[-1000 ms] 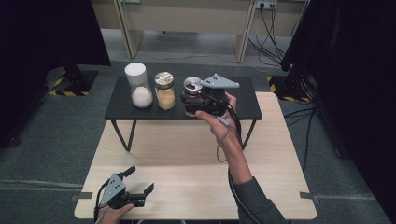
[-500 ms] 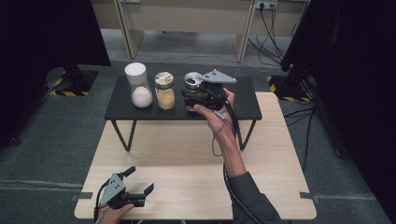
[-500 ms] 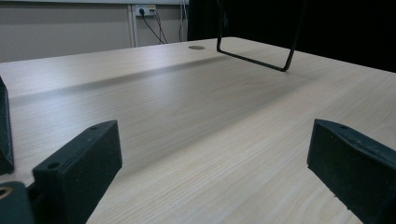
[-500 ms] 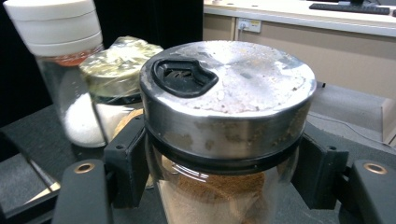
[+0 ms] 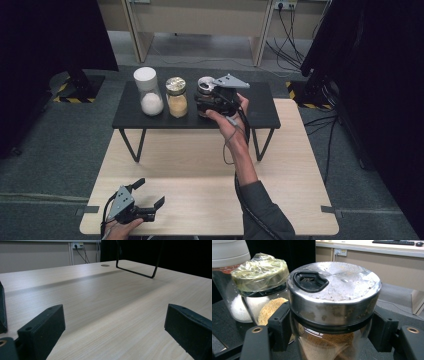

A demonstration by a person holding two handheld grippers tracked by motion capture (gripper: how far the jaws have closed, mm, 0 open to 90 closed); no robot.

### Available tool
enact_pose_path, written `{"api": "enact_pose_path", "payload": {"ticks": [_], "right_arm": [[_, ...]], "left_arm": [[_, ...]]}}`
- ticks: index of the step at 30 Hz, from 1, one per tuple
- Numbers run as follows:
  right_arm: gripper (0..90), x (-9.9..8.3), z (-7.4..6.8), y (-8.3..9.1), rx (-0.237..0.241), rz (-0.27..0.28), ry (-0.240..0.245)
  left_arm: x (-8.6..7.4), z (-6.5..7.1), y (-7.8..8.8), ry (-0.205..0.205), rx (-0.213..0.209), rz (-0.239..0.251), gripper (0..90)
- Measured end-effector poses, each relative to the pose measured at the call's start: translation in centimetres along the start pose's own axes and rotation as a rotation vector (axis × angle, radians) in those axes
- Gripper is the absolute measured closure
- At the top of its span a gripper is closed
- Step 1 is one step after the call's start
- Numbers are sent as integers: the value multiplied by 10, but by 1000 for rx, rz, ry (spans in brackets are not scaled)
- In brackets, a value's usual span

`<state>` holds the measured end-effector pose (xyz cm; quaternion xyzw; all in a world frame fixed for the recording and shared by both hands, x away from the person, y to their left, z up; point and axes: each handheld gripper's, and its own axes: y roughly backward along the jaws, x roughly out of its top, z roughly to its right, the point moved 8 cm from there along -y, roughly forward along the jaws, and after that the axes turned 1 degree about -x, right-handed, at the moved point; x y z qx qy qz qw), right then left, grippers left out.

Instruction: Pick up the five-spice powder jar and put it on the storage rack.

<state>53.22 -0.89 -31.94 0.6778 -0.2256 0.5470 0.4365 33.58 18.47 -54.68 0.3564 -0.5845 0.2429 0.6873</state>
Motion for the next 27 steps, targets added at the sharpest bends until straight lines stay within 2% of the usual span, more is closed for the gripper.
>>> {"api": "enact_pose_path", "payload": {"ticks": [27], "right_arm": [[311, -7, -3, -13, 1, 1, 0]], "left_arm": [[0, 0, 0, 1, -1, 0, 25]]}}
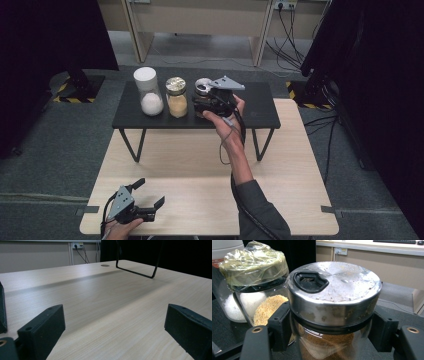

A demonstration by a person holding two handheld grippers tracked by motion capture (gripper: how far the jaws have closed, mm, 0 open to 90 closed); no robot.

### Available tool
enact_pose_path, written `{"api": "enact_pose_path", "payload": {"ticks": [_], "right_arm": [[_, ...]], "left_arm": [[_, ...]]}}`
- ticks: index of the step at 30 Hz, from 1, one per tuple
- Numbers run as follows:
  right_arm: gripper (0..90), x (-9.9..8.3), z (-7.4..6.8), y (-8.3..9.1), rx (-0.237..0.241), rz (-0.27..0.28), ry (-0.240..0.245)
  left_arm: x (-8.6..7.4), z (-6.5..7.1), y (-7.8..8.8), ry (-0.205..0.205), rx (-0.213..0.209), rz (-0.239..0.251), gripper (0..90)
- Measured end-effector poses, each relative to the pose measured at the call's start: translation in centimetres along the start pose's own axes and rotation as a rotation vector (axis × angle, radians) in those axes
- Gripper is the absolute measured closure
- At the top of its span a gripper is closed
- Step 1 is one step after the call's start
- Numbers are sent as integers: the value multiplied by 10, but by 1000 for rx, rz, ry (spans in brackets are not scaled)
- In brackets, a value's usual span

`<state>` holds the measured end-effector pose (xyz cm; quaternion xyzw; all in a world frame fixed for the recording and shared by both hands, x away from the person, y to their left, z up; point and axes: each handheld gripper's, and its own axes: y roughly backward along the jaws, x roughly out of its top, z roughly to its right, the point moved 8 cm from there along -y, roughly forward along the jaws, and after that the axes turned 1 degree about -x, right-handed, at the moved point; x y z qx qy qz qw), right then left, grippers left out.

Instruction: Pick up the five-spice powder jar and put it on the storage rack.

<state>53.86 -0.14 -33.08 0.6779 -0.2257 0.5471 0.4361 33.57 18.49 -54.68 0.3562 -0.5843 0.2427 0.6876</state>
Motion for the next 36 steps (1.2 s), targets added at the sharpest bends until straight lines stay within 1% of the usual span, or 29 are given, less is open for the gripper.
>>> {"api": "enact_pose_path", "payload": {"ticks": [5, 6, 7, 9, 11, 15, 16, 22, 24, 28, 36], "right_arm": [[306, -1, 0, 0, 1, 11, -1], [283, -1, 0, 0, 0, 13, -4], [237, -1, 1, 0, -2, 12, -12], [175, -2, 1, 0, 4, 8, -31], [140, -1, 1, 2, -2, 11, -36], [73, -2, 0, 4, 5, 11, -45], [53, -3, 1, 4, 0, 11, -51], [35, -4, 2, 9, 5, 21, -64], [29, -4, 1, 11, 16, 28, -76], [20, -4, -1, 16, 27, 43, -85], [14, -5, -5, 25, 47, 64, -92]], "left_arm": [[0, 0, 0, -1, 0, 0, 25], [0, 0, 0, 0, 0, 0, 25], [0, 0, 0, 0, 0, 1, 25], [0, 0, 0, 0, 0, 1, 25], [0, 0, 0, 0, 1, 1, 25], [0, 0, 0, 0, 1, 0, 25], [0, 0, 0, 0, 1, 0, 25], [0, 0, 0, -1, 0, -1, 25], [0, 0, 0, -1, 1, 0, 25], [0, 0, 0, -1, 1, 0, 25], [0, 0, 0, -1, 1, 0, 25]]}}
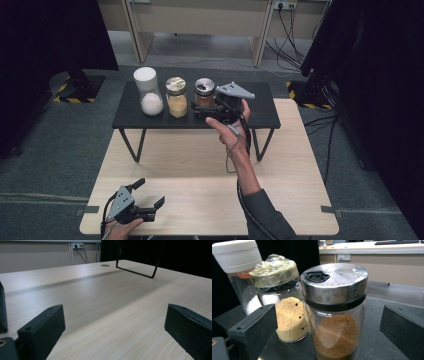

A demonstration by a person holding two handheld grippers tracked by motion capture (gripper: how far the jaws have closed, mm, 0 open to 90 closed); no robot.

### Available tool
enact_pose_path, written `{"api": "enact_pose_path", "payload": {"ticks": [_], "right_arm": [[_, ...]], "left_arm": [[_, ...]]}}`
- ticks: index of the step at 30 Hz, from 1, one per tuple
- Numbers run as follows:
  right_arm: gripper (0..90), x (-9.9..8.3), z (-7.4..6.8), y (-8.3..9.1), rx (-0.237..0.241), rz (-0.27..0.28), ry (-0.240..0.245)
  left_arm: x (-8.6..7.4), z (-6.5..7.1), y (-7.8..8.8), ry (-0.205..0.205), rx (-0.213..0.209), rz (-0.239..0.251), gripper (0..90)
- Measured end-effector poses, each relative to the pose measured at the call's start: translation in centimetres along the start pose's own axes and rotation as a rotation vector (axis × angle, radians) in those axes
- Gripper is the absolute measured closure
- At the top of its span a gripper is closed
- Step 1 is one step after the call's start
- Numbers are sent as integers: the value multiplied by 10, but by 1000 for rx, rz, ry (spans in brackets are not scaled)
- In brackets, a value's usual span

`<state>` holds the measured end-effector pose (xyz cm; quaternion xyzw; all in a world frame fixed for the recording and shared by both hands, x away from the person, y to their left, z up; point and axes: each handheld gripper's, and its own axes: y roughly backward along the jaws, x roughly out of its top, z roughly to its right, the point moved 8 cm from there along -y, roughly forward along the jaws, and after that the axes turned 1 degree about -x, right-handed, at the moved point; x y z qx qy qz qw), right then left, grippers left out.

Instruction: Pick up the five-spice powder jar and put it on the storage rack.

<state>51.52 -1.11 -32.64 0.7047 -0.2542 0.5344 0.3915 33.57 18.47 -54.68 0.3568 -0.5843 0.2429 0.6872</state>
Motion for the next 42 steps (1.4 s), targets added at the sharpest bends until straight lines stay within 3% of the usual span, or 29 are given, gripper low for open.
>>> {"api": "enact_pose_path", "payload": {"ticks": [24, 32, 42], "right_arm": [[13, -19, -7, 20, 58, 27, -6], [13, -27, -14, 30, 75, 42, 24], [13, -37, -18, 40, 100, 56, 26]], "left_arm": [[0, 0, 0, 0, 0, 0, 25], [0, 0, 0, -1, 0, 0, 25], [0, 0, 0, 0, 1, 0, 25]]}}
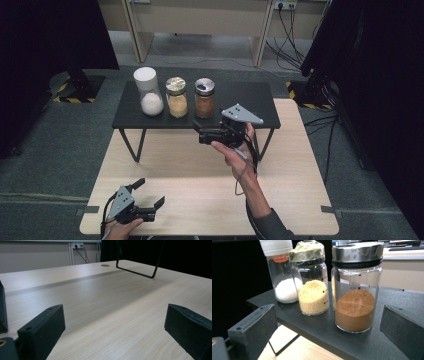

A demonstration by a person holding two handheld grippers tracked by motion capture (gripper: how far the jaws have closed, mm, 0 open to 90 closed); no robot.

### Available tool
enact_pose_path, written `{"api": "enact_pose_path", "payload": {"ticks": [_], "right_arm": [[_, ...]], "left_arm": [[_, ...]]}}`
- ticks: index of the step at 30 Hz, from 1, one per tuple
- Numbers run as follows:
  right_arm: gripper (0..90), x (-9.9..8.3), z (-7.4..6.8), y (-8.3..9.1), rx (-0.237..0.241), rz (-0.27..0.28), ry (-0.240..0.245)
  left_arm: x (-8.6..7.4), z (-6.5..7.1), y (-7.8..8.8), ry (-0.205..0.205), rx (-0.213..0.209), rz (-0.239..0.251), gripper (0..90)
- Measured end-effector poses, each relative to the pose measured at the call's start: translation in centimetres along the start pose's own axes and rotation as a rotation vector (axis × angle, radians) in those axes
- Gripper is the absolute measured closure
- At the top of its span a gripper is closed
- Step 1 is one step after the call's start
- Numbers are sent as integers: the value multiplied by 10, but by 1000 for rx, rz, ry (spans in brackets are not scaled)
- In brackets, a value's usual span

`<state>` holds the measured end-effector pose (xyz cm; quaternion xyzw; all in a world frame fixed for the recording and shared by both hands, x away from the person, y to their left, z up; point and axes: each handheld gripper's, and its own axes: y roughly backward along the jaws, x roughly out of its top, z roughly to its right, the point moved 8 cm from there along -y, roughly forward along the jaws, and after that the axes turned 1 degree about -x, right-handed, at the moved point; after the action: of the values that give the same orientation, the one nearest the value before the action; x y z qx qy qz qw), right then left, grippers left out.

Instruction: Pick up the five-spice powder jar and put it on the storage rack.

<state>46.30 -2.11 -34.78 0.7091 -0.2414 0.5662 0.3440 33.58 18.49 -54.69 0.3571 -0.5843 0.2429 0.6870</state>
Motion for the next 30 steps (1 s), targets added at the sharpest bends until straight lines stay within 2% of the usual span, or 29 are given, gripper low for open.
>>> {"api": "enact_pose_path", "payload": {"ticks": [18, 30], "right_arm": [[13, -28, -5, 10, 31, 3, -6], [13, -41, -11, 15, 50, 4, -4]], "left_arm": [[0, 0, 0, 0, 1, 0, 25], [0, 0, 0, 0, 0, 2, 25]]}}
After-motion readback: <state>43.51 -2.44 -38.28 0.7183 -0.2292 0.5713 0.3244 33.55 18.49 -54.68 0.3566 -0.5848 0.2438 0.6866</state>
